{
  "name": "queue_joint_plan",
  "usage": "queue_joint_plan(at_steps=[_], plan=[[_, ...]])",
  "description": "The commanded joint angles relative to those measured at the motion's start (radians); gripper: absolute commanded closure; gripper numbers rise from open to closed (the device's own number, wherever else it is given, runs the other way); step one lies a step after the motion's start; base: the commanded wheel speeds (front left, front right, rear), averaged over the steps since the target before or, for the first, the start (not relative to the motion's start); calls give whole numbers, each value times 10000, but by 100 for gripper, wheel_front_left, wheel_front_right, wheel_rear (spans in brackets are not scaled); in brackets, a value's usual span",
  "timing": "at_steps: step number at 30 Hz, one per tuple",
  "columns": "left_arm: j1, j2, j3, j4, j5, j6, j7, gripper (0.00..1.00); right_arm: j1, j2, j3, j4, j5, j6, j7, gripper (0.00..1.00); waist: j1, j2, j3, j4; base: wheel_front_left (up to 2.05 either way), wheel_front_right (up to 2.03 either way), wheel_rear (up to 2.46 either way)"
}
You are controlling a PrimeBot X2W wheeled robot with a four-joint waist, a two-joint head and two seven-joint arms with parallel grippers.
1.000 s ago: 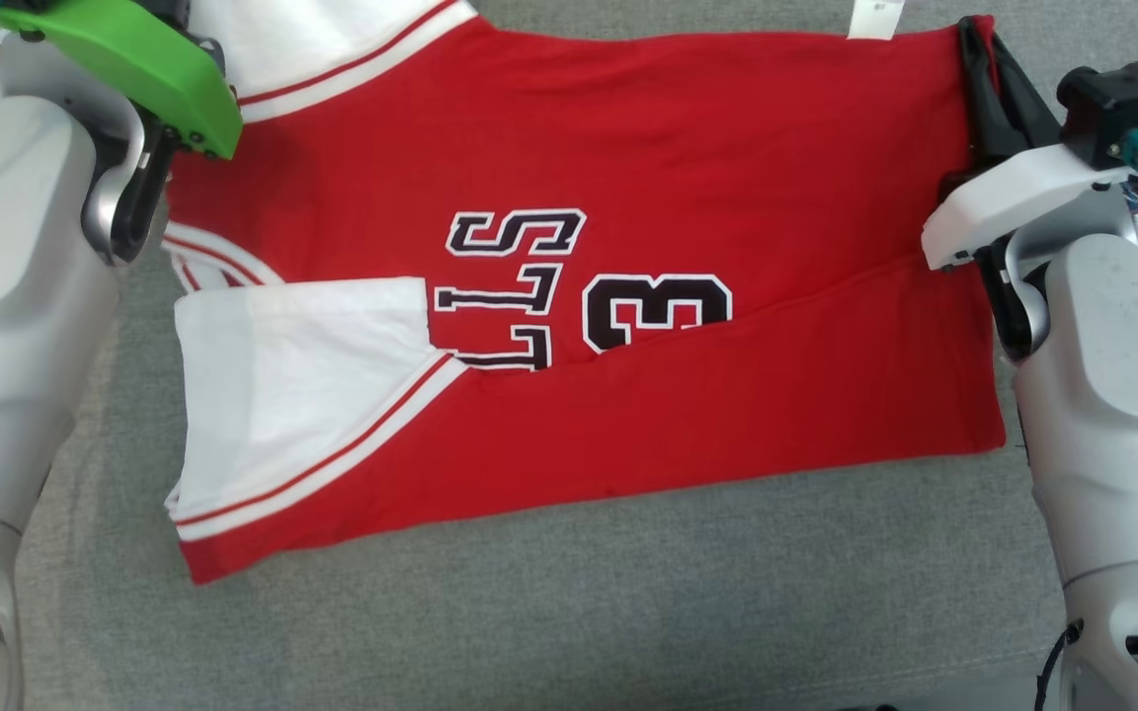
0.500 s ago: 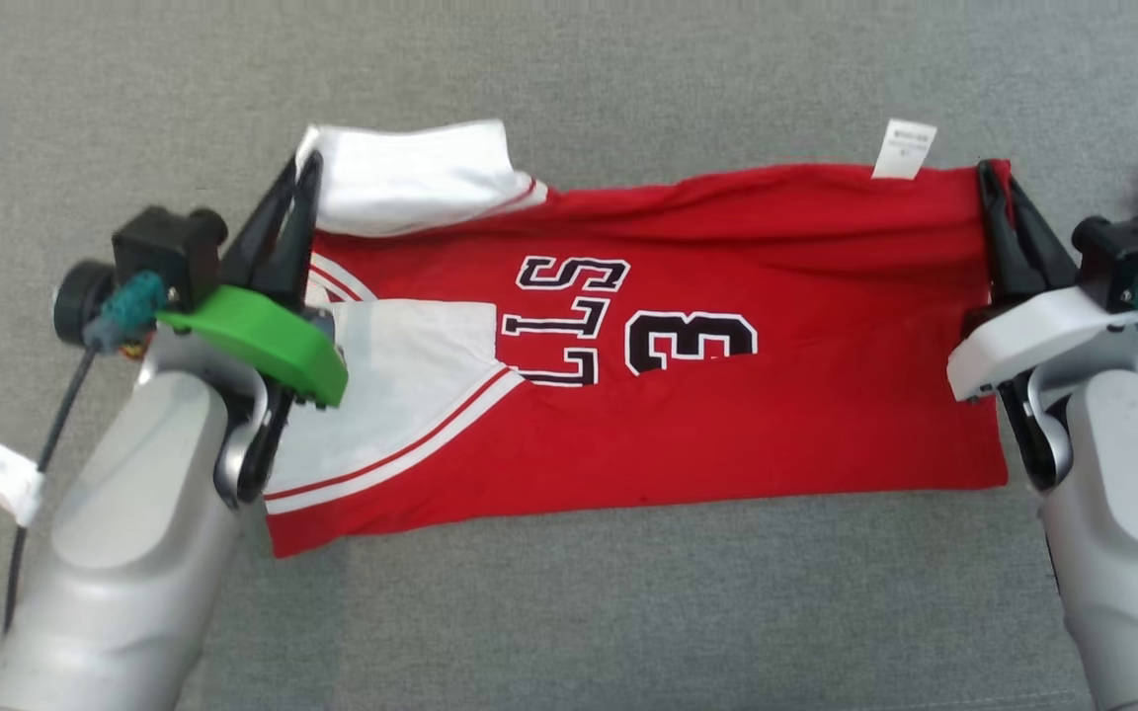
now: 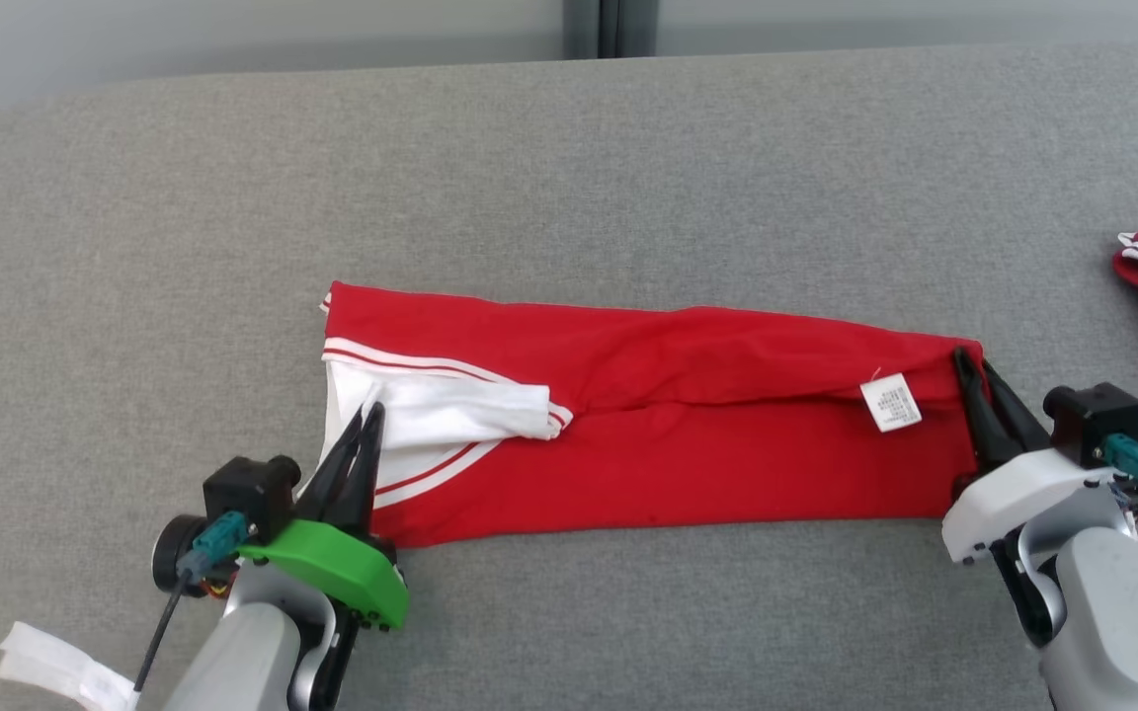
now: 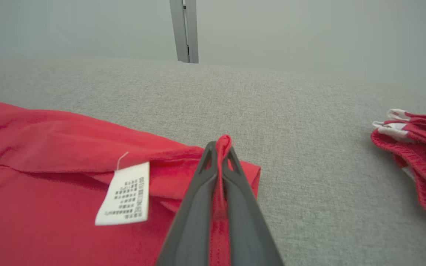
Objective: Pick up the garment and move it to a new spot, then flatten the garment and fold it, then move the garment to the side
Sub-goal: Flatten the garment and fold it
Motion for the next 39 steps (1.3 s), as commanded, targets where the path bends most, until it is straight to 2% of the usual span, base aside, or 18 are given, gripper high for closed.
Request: queue_joint_plan(at_steps=[1, 2, 11, 18, 23, 29, 30, 31, 32, 35, 39], plan=[[236, -37, 71, -42, 155, -40, -29, 0, 221, 44, -41, 176, 128, -21, -39, 15, 0, 0, -25, 11, 0, 0, 0], [409, -104, 118, -44, 174, -40, -29, 0, 267, 45, -61, 291, 172, -21, -39, 0, 0, 0, -34, 20, 0, 0, 0], [1615, -588, 1274, -525, 810, -42, -29, 0, 1008, -155, -833, 281, 237, -21, -40, 0, 0, 0, -280, 150, 0, 0, 0], [2112, -929, 1900, -1006, 1391, -42, -29, 0, 1035, 212, -1292, 39, 254, -21, -40, 0, 0, 0, -480, 228, 0, 0, 0], [2112, -1037, 1972, -1177, 1599, -43, -31, 0, 460, 407, -1011, 1049, 139, -21, 102, 0, 0, 0, -467, 322, 0, 0, 0], [2049, -1106, 1913, -1086, 1563, -43, -30, 0, 100, 633, -1189, 2538, -481, -21, 412, 0, 0, 0, -453, 475, 0, 0, 0], [2060, -1120, 1910, -1082, 1557, -43, -31, 0, 91, 679, -1214, 2755, -528, -21, 467, 56, 0, 0, -453, 486, 0, 0, 0], [2082, -1132, 1904, -1077, 1554, -43, -31, 0, 95, 726, -1307, 2988, -545, -21, 469, 93, 0, 0, -455, 496, 0, 0, 0], [2108, -1136, 1901, -1067, 1554, -43, -30, 0, 102, 748, -1382, 3152, -542, -21, 468, 100, 0, 0, -461, 499, 0, 0, 0], [2193, -1142, 1926, -1040, 1543, -43, -30, 0, 33, 693, -1744, 3508, -545, -26, 382, 100, 0, 0, -491, 471, 0, 0, 0], [2223, -1150, 1956, -1010, 1592, -43, -31, 0, -276, 241, -2554, 3279, -684, -55, 90, 100, 0, 0, -564, 408, 0, 0, 0]])
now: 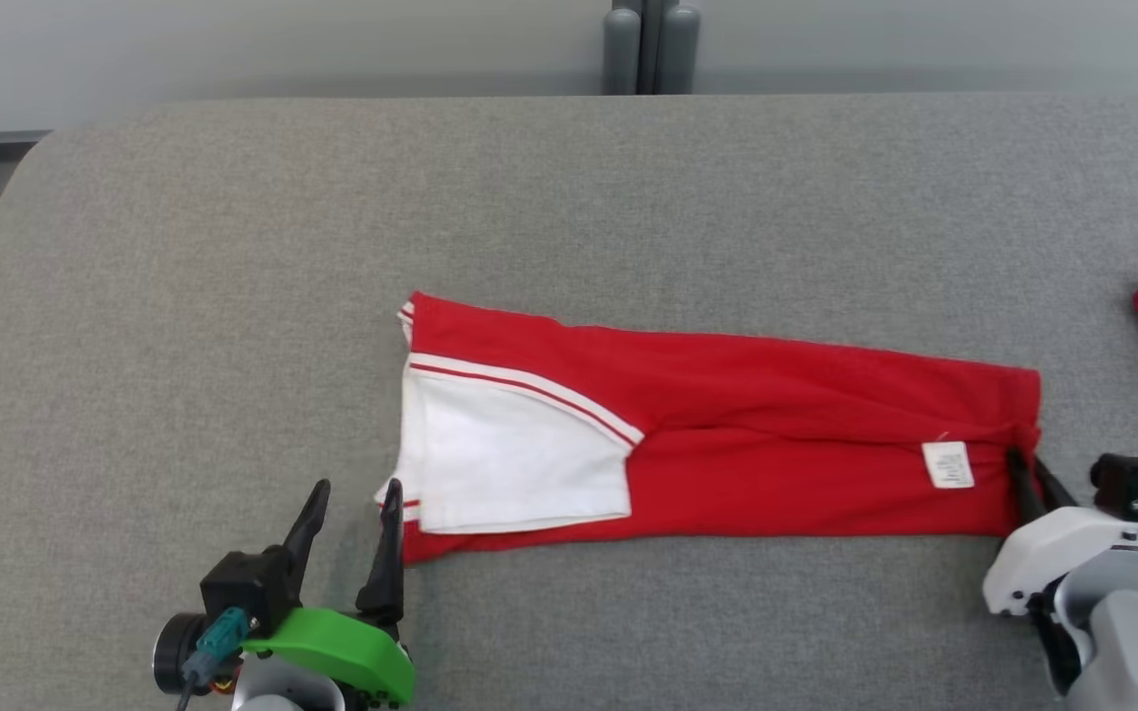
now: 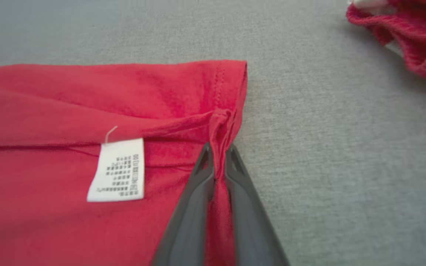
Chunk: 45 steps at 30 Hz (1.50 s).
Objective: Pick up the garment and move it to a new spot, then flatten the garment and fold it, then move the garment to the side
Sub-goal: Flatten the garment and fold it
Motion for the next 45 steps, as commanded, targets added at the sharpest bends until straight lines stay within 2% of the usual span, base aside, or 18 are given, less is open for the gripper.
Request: queue_joint_plan(at_steps=[1, 6, 9, 11, 13, 14, 21, 24, 29, 30, 32, 35, 37, 39, 45], plan=[[85, -14, 27, -6, 8, -43, -30, 0, -123, -311, -333, -124, -97, -94, -75, 100, 0, -1, -37, -39, 0, 0, 0], [136, -50, -64, 46, 20, -43, -30, 0, -540, -222, -838, -1125, -442, -65, -163, 100, 0, -1, -120, -150, 0, 0, 0], [162, -79, -140, 87, -8, -44, -31, 0, -585, 80, -526, -1842, -532, -63, -161, 100, 0, -1, -177, -161, 0, 0, 0], [167, -103, -228, 111, -25, -44, -30, 0, -540, 283, 32, -2398, -321, -63, -163, 100, 0, -1, -195, -138, 0, 0, 0], [140, -117, -310, 129, -38, -44, -31, 0, -452, 428, 685, -2811, -65, -63, -165, 100, 0, -1, -197, -81, 0, 0, 0], [84, -123, -411, 154, -65, -44, -30, 0, -370, 516, 1474, -3141, 302, -63, -168, 100, 0, -1, -198, 30, 0, 0, 0], [-55, -132, -551, 255, -91, -44, -31, 0, -363, 567, 5209, -3974, 2445, -62, 121, 100, 0, -1, -229, 695, 0, 0, 0], [-78, -151, -619, 324, -120, -44, -31, 0, -653, 568, 6367, -3961, 3071, -62, 236, 100, 0, -1, -205, 1068, 0, 0, 0], [-141, -174, -687, 459, -188, -44, -31, 0, -1048, 567, 7728, -3350, 3734, -62, 280, 100, 0, -1, -161, 1629, 0, 0, 0], [-161, -181, -675, 476, -198, -44, -30, 0, -1199, 572, 8005, -3169, 3808, -62, 274, 81, 0, -1, -146, 1704, 0, 0, 0], [-182, -197, -695, 523, -189, -44, -30, 0, -1367, 584, 8500, -2987, 4142, -62, 164, 0, 0, -1, -152, 1783, 0, 0, 0], [-39, -209, -504, 598, -167, -44, -30, 0, -1551, 561, 9161, -2884, 4928, -62, -85, 0, 0, -1, -272, 1601, 0, 0, 0], [33, -213, -398, 599, -84, -44, -30, 0, -1598, 541, 8926, -2679, 4869, -63, -147, 0, 0, -1, -343, 1400, 0, 0, 0], [86, -211, -274, 578, -20, -44, -30, 0, -1603, 555, 8401, -2510, 4523, -62, -160, 0, 0, -1, -412, 1177, 0, 0, 0], [176, -212, 20, 444, 277, -44, -31, 0, -751, 574, 5821, -2776, 2642, -62, -166, 0, 0, -1, -606, 527, 0, 0, 0]])
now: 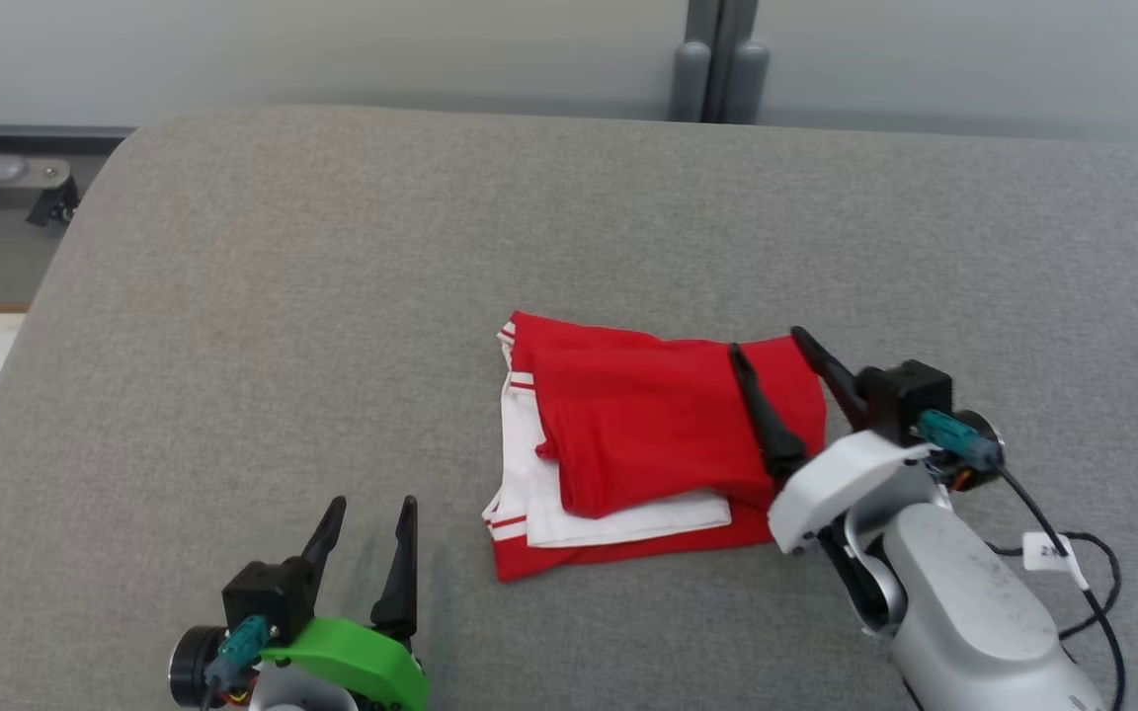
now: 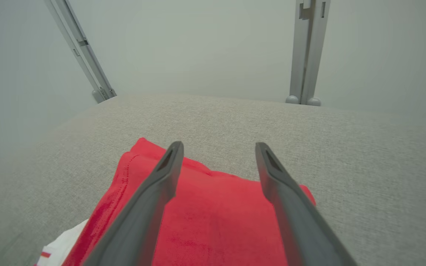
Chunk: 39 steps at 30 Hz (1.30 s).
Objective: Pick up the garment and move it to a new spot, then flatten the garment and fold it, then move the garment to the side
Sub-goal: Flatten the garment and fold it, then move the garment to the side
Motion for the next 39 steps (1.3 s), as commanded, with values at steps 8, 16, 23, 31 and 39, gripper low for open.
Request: queue_joint_plan(at_steps=[8, 16, 23, 31, 39], plan=[[382, 13, 452, -316, 536, -44, -33, 0, 1569, -32, -2072, -840, -1541, -18, -39, 0, 0, 0, -458, -971, 0, 0, 0], [1000, 3, 754, -577, 975, -44, -32, 0, 2927, -38, -2531, -835, -1683, -18, -40, 0, 0, 0, -829, -1268, 0, 0, 0], [1309, -1, 782, -732, 897, -44, -32, 0, 3406, -37, -2572, -843, -1610, -18, -41, 0, 0, 0, -848, -1303, 0, 0, 0], [806, -2, 600, -776, 802, -45, -32, 0, 2595, -41, -2351, -765, -1626, -18, -41, 0, 0, 0, -379, -1058, 0, 0, 0], [374, -1, 317, -753, 685, -45, -32, 0, 1134, -43, -1816, 218, -1400, -18, -41, 0, 0, 0, 342, -496, 0, 0, 0]])
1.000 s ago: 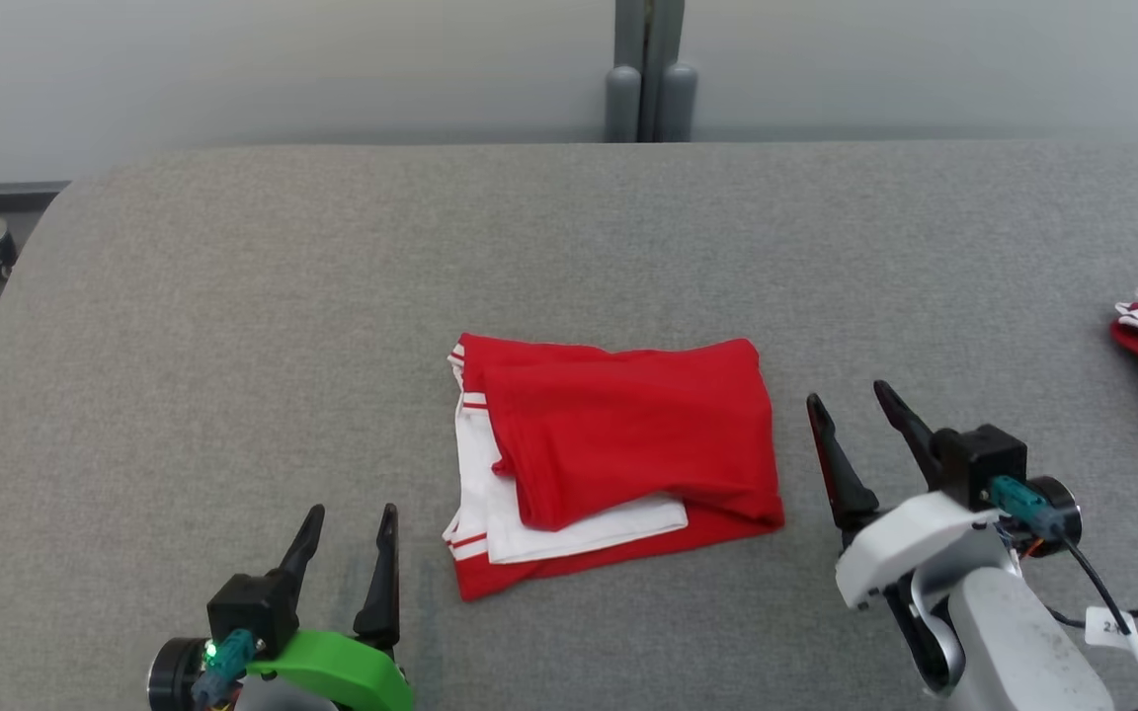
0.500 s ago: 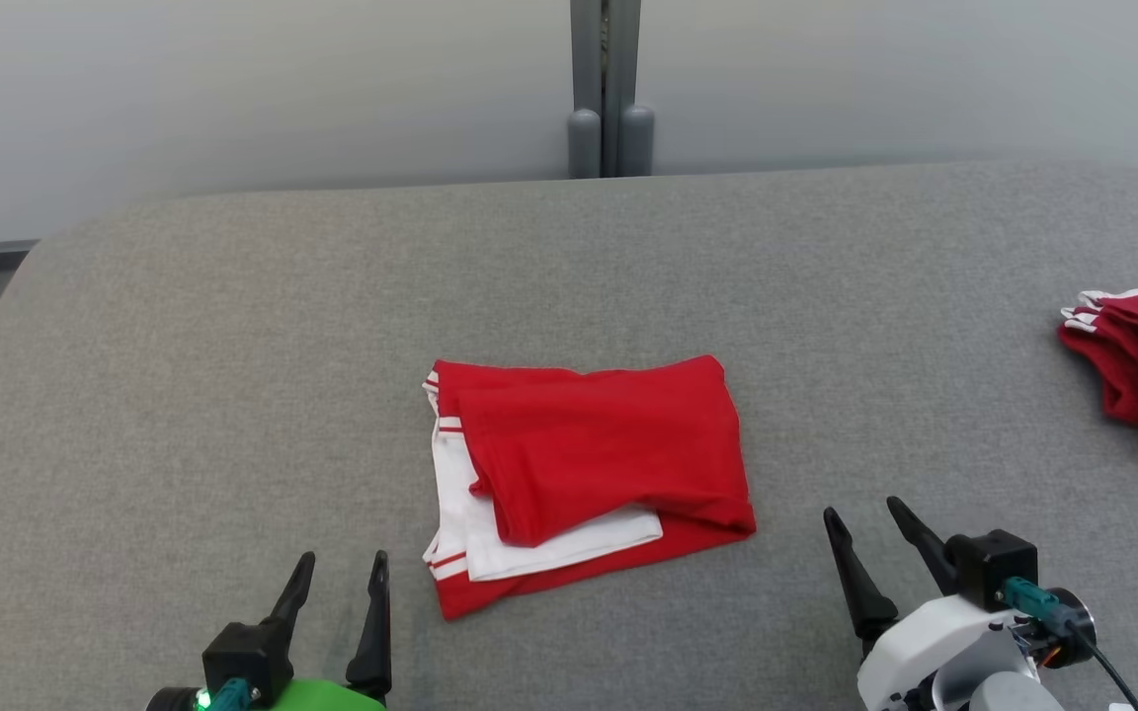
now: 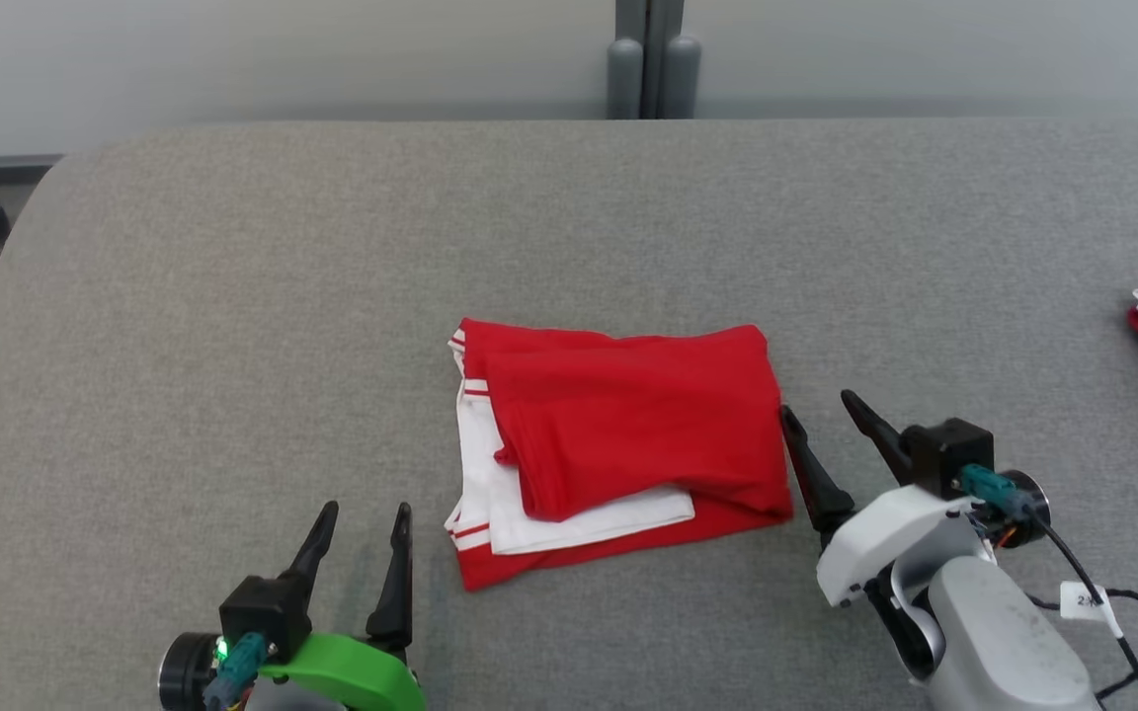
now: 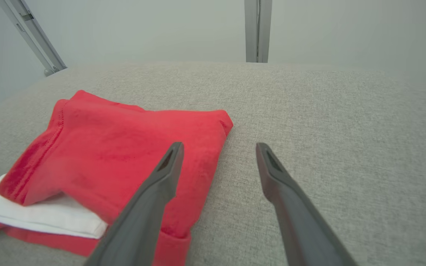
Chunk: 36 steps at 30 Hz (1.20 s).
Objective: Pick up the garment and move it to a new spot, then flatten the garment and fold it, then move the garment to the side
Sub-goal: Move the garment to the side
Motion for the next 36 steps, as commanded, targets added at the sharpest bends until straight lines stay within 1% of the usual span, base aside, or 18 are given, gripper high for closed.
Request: queue_joint_plan(at_steps=[1, 6, 7, 8, 9, 12, 16, 20, 25, 26, 27, 29, 33, 36], plan=[[-235, 14, -34, 8, -41, -45, -30, 0, -311, -46, 65, 267, 133, -18, -41, 0, 0, 0, 427, 402, 0, 0, 0], [-518, 14, -176, 45, -101, -45, -30, 0, -1065, -52, 411, 1579, 364, -18, -40, 0, 0, 0, 789, 743, 0, 0, 0], [-553, 14, -206, 45, -122, -45, -30, 0, -1196, -46, 487, 1855, 504, -18, -40, 53, 0, 0, 837, 791, 0, 0, 0], [-581, 16, -207, 46, -133, -45, -30, 0, -1272, -45, 534, 2030, 613, -18, -40, 79, 0, 0, 857, 811, 0, 0, 0], [-608, 16, -198, 46, -129, -45, -30, 0, -1360, -48, 549, 2178, 711, -18, -38, 100, 0, 0, 867, 818, 0, 0, 0], [-609, 12, -184, -17, -114, -45, -31, 0, -1432, -56, 384, 2232, 838, -18, -38, 100, 0, 0, 794, 649, 0, 0, 0], [-420, 14, -362, -141, -43, -45, -31, 0, -1243, -69, -28, 1892, 672, -20, -40, 100, 0, 0, 578, -34, 0, 0, 0], [-504, 18, -547, -355, 16, -45, -30, 0, -1027, -56, -279, 1470, 458, -20, -40, 100, 0, 0, 493, -1127, 0, 0, 0], [-736, 33, -845, -529, 66, -45, -30, 0, -850, -46, -317, 1153, 334, -20, -40, 100, 0, 0, 530, -2570, 0, 0, 0], [-773, 41, -925, -534, 72, -45, -30, 0, -811, -46, -293, 1108, 343, -20, -40, 100, 0, 0, 533, -2896, 0, 0, 0], [-832, 43, -1011, -587, 62, -45, -30, 0, -738, -48, -240, 1006, 404, -20, -40, 100, 0, 0, 553, -3448, 0, 0, 0], [-858, 47, -1064, -603, 44, -45, -30, 0, -665, -43, -124, 948, 512, -20, -40, 100, 0, 0, 579, -3968, 0, 0, 0], [-911, 76, -1237, -641, 72, -43, -30, 0, -524, -40, -16, 803, 608, -20, -42, 100, 0, 0, 657, -4785, 0, 0, 0], [-931, 99, -1288, -636, 63, -45, -31, 0, -433, -40, 21, 750, 592, -20, -40, 100, 0, 0, 684, -5208, 0, 0, 0]])
